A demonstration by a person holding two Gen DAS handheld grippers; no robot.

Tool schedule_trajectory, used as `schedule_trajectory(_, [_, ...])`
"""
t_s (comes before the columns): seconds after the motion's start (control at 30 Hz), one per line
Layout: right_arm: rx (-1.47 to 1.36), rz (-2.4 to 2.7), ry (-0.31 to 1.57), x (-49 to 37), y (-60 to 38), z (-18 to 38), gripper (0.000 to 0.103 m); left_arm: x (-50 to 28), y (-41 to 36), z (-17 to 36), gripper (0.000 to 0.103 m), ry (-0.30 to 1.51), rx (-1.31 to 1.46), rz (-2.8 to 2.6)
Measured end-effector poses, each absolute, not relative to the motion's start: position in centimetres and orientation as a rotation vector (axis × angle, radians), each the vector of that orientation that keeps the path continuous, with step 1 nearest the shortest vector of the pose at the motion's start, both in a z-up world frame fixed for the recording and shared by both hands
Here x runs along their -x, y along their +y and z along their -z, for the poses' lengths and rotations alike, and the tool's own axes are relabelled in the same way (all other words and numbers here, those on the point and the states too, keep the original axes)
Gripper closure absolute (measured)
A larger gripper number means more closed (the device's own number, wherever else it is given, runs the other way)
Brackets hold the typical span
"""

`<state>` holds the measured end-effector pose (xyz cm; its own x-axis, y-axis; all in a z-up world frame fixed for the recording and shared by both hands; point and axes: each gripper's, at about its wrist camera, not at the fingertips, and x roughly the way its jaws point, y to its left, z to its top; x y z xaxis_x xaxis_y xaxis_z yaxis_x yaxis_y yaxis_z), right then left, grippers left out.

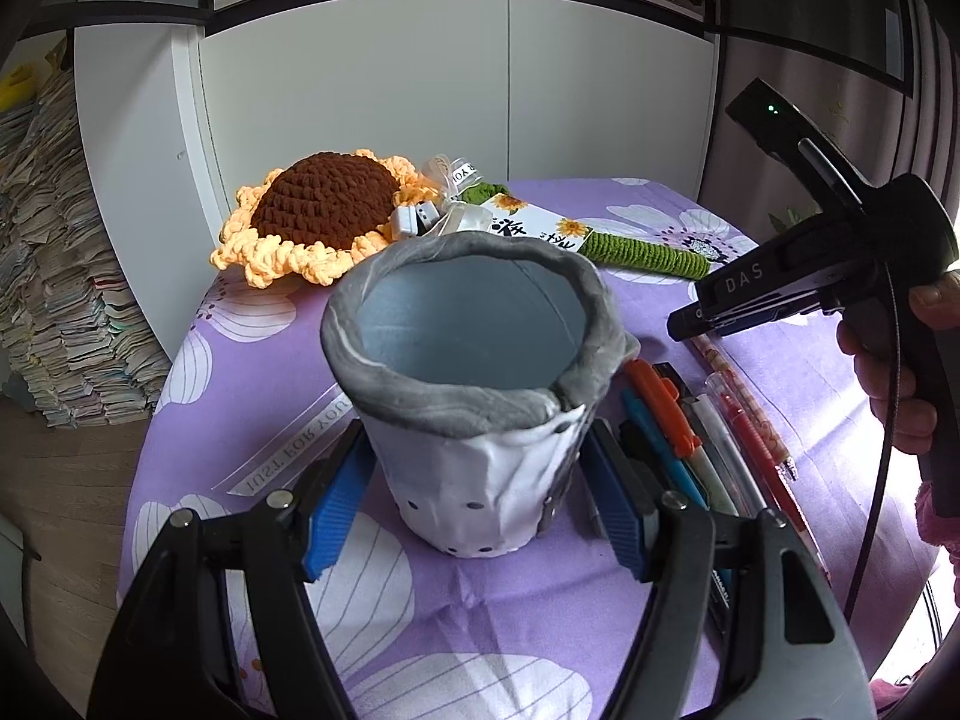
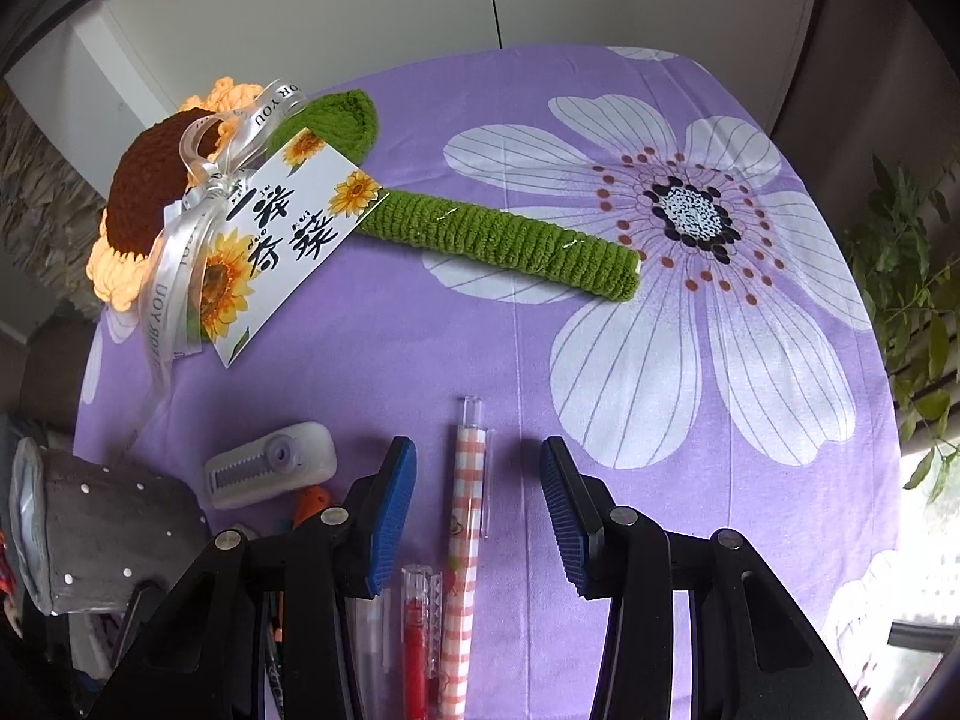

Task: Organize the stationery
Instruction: 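Grasp the pink patterned pen with the right gripper and lift it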

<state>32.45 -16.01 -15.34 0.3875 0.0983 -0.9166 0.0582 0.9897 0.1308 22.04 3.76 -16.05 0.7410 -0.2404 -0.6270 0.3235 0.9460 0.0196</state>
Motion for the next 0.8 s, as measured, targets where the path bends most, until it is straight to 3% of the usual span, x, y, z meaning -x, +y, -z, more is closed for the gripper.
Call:
schedule_trajectory(0.27, [-0.046, -0.002, 1.188, -33.2, -14.5, 15.4, 0.088, -22.0, 3.6, 16.1, 0.034, 0.669, -0.133, 0.311])
schedule_trajectory(0.47, [-0.100, -0.043, 1.168, -32.1, -15.0, 14.2, 0.089, -22.2, 3.6, 16.2, 0.033, 0.679, -0.134, 0.313])
schedule_trajectory(0.8, [-0.062, -0.108, 0.911, -26.3, -14.7, 6.5, 0.089, -22.1, 3.5, 16.2, 0.033, 0.680, -0.137, 0.312])
